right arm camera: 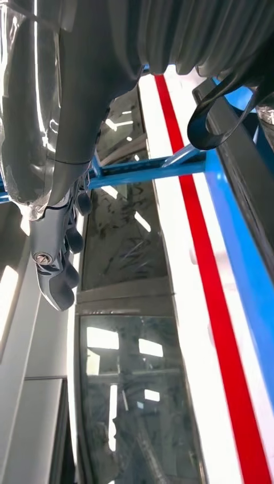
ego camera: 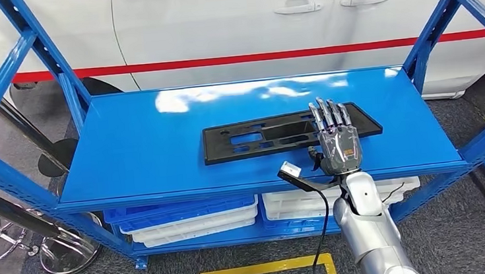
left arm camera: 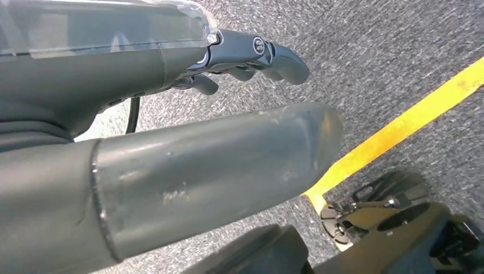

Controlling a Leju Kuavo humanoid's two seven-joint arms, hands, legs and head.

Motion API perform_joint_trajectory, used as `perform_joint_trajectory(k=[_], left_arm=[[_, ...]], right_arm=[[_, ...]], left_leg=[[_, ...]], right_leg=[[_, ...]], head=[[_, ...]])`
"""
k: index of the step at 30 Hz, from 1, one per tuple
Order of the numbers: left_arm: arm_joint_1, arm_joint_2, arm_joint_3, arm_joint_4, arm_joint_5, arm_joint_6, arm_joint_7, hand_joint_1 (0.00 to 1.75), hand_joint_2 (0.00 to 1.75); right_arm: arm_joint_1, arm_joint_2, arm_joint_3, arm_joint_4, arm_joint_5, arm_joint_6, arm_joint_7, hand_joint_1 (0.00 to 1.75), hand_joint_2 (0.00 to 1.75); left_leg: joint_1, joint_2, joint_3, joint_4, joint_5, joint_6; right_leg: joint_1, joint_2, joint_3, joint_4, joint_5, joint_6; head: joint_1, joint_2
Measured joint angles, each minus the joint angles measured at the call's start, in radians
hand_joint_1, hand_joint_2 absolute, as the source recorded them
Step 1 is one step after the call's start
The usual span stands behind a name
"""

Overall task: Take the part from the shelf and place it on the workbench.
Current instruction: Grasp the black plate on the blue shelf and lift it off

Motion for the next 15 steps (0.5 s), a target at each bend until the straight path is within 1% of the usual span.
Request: perform_joint_trajectory(k=[1,3,5,6,7,9,10,11,12,14,15], left_arm=[[-0.001,0.0,0.0,0.0,0.0,0.001,0.0,0.0,0.0],[-0.002,-0.001,0.0,0.0,-0.001,0.003,0.0,0.0,0.0],[-0.002,-0.001,0.0,0.0,-0.003,0.006,0.0,0.0,0.0],[-0.003,-0.001,0.0,0.0,-0.005,0.008,0.0,0.0,0.0],[-0.004,-0.001,0.0,0.0,-0.006,0.01,0.0,0.0,0.0],[-0.006,-0.001,0.0,0.0,-0.008,0.012,0.0,0.0,0.0],[-0.006,-0.001,0.0,0.0,-0.008,0.013,0.0,0.0,0.0],[-0.006,-0.001,0.0,0.0,-0.008,0.013,0.0,0.0,0.0],[-0.006,-0.001,0.0,0.0,-0.008,0.014,0.0,0.0,0.0],[-0.008,-0.001,0.0,0.0,-0.008,0.015,0.0,0.0,0.0],[-0.01,-0.001,0.0,0.0,-0.008,0.016,0.0,0.0,0.0]], right_arm=[[0.0,0.0,0.002,-0.002,0.0,0.0,0.001,0.0,1.75],[0.0,0.001,0.004,-0.002,0.005,0.0,0.007,0.0,1.75],[-0.001,0.0,0.013,-0.002,0.018,0.0,0.033,0.0,1.75],[-0.001,-0.003,0.026,0.0,0.023,0.0,0.062,0.0,1.75],[-0.002,-0.007,0.048,0.004,0.026,0.0,0.097,0.0,1.75],[-0.003,-0.023,0.107,0.019,0.027,0.0,0.162,0.0,1.75],[-0.003,-0.031,0.137,0.029,0.027,0.0,0.18,0.0,1.75],[-0.002,-0.039,0.161,0.038,0.027,0.0,0.192,0.0,1.75],[-0.002,-0.044,0.181,0.045,0.027,0.0,0.199,0.0,1.75],[-0.002,-0.052,0.208,0.054,0.027,0.0,0.206,0.0,1.75],[-0.003,-0.055,0.218,0.057,0.027,0.0,0.208,0.0,1.75]], left_leg=[[-0.002,0.0,-0.001,0.003,-0.003,-0.005],[-0.003,0.0,-0.003,0.004,-0.004,-0.015],[0.0,0.001,-0.007,0.014,-0.015,-0.026],[0.001,0.002,-0.018,0.041,-0.032,-0.031],[0.003,0.002,-0.04,0.089,-0.059,-0.036],[0.005,0.003,-0.101,0.218,-0.117,-0.044],[0.005,0.003,-0.126,0.265,-0.129,-0.046],[0.005,0.003,-0.135,0.28,-0.123,-0.047],[0.005,0.003,-0.126,0.256,-0.098,-0.046],[0.004,0.003,-0.069,0.13,-0.03,-0.039],[0.002,0.003,-0.04,0.069,-0.008,-0.034]], right_leg=[[0.002,0.0,0.014,-0.032,0.007,-0.004],[0.006,0.002,0.015,-0.041,0.005,-0.012],[0.003,0.001,0.017,-0.047,0.009,-0.024],[0.001,0.001,0.019,-0.051,0.011,-0.031],[0.0,0.0,0.02,-0.053,0.012,-0.036],[0.001,-0.001,0.02,-0.052,0.011,-0.041],[0.002,-0.001,0.02,-0.051,0.01,-0.042],[0.002,-0.001,0.02,-0.05,0.009,-0.042],[0.003,0.0,0.021,-0.049,0.008,-0.042],[0.003,0.0,0.024,-0.047,0.005,-0.038],[0.005,0.001,0.024,-0.046,0.003,-0.034]], head=[[0.0,0.0],[0.0,0.0],[0.0,0.0],[0.0,0.0],[0.0,0.0],[-0.001,0.0],[-0.001,0.0],[-0.001,0.0],[-0.001,0.0],[-0.001,0.0],[0.0,0.0]])
